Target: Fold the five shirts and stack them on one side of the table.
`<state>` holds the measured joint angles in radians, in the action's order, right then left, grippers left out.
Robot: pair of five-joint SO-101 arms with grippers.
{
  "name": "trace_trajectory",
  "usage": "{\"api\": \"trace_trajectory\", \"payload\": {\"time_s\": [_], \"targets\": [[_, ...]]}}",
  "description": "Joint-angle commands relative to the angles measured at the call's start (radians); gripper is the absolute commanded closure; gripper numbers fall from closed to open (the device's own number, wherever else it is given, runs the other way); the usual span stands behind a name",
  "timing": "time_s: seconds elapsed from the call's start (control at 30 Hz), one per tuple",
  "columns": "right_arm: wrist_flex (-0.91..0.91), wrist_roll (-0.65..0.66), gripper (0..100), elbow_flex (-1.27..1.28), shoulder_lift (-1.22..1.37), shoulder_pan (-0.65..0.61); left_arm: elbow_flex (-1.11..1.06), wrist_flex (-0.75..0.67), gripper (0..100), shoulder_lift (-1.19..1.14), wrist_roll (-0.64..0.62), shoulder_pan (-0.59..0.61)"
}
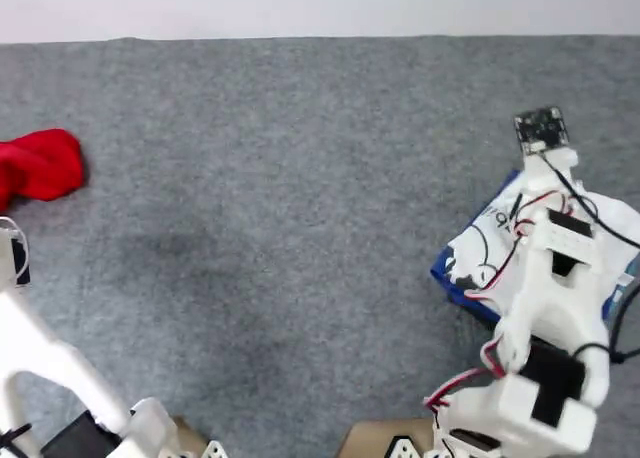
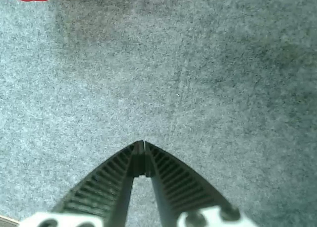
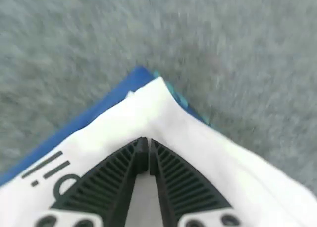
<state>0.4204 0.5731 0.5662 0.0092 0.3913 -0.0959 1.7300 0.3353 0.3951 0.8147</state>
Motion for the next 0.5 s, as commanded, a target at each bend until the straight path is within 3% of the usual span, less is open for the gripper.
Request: {"api": "trace_trajectory", "payload": {"time_s": [0.0, 0.2, 0.47], "targets": [[-0.007, 0.003, 98.8, -0.078, -0.010, 0.036, 0.005, 0.021, 100, 0.034, 0.009, 0.000], [0.168, 0.000, 98.8, -0.115, -0.240, 0.022, 0.005, 0.021, 100, 0.034, 0.009, 0.000], [0.460, -0.009, 98.8, -0.112, -0.446, -0.108, 0.012, -0.002, 100, 0.034, 0.009, 0.000]]}}
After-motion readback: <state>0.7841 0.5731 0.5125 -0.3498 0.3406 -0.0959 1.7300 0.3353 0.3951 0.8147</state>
